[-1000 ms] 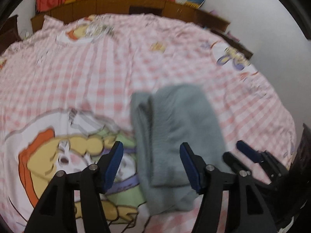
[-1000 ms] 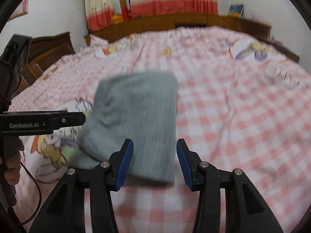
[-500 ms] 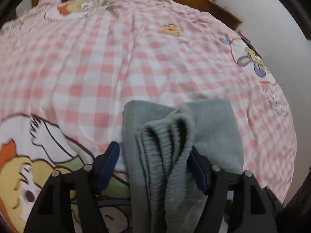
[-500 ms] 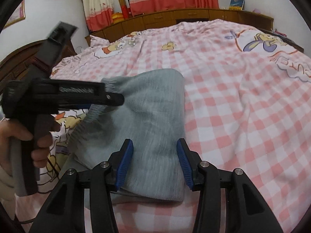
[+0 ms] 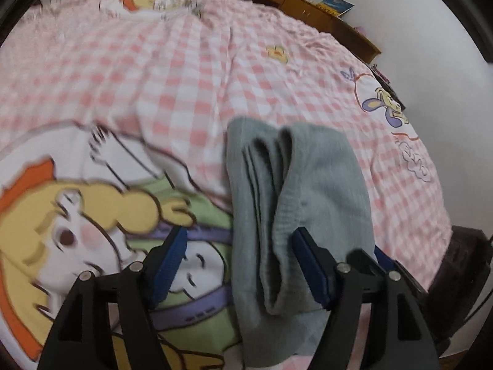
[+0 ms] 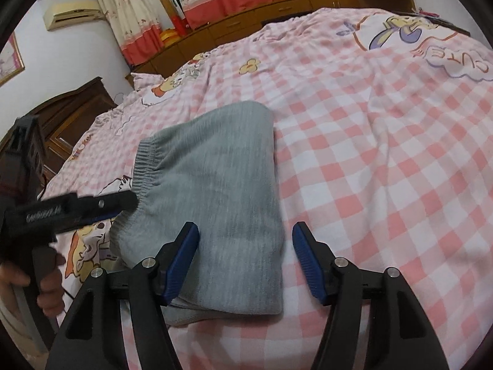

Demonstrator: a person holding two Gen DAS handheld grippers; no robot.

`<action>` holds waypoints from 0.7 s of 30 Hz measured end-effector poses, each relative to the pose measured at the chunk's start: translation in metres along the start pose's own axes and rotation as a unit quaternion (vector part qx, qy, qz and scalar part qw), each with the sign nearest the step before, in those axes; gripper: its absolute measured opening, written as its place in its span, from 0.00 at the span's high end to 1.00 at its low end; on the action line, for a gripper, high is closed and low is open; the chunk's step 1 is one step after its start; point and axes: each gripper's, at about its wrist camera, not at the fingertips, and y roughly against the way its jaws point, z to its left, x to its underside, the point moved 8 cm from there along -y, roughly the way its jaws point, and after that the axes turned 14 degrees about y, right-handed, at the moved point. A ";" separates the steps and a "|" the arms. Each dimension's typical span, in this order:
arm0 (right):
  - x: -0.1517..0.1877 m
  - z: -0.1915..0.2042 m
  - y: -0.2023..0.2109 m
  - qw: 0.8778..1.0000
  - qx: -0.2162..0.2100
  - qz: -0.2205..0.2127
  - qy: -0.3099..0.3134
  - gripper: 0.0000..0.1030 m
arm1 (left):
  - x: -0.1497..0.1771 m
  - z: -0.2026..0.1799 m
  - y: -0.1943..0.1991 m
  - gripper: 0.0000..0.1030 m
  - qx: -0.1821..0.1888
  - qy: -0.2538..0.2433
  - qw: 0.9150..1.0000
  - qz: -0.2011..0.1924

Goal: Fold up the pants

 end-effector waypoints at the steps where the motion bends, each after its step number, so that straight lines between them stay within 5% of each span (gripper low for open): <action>1: -0.001 0.000 -0.002 1.000 -0.002 0.001 -0.001 0.38 | 0.002 0.001 -0.003 0.28 0.003 0.006 1.000 0.004; 8: -0.008 0.002 -0.021 1.000 -0.025 0.007 -0.013 0.38 | 0.008 -0.008 -0.012 0.29 0.023 0.003 1.000 0.001; 12: -0.013 0.000 -0.026 0.999 -0.029 0.002 -0.019 0.45 | 0.014 -0.020 -0.014 0.56 0.039 -0.006 0.999 0.001; 15: -0.015 -0.004 -0.023 0.999 -0.036 -0.007 -0.027 0.64 | 0.016 -0.027 -0.006 0.70 0.042 -0.023 0.999 -0.014; 21: -0.030 0.018 0.005 0.999 -0.028 -0.041 0.006 0.76 | 0.017 -0.037 0.036 0.76 0.044 -0.052 0.997 -0.041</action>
